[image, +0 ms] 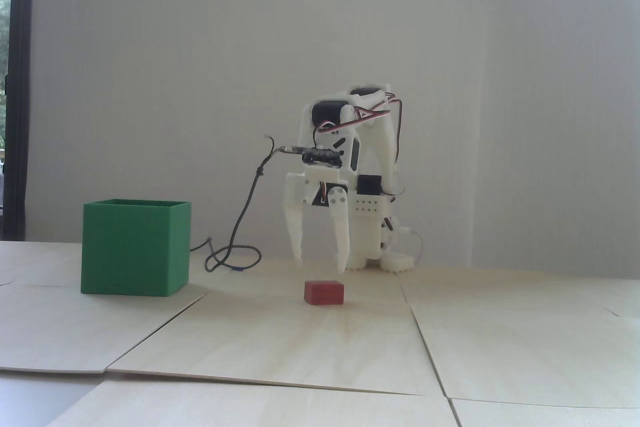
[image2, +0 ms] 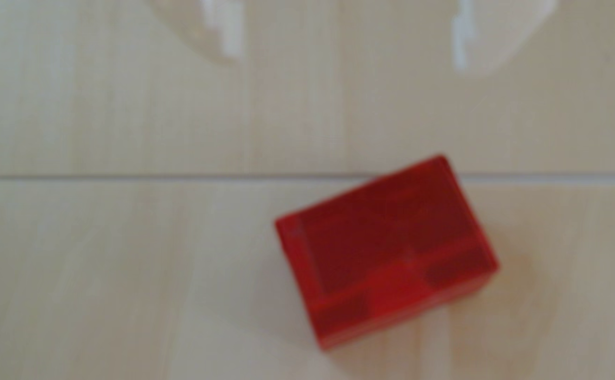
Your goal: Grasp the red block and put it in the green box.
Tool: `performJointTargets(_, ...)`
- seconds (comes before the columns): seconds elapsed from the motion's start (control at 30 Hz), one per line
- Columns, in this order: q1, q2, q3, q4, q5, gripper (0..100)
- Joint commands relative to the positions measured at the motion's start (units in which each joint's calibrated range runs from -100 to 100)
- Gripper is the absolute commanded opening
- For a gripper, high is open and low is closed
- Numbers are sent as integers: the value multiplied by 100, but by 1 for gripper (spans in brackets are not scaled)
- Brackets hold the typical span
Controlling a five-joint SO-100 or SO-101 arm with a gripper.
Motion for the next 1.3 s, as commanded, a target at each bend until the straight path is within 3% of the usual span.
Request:
performJointTargets(0.0,-69,-1017,-61,65,160,21)
performJointTargets(0.53,-197,-1136,-132,65,191,21)
performJointTargets(1.27,-479,530,-1693,82,150,21)
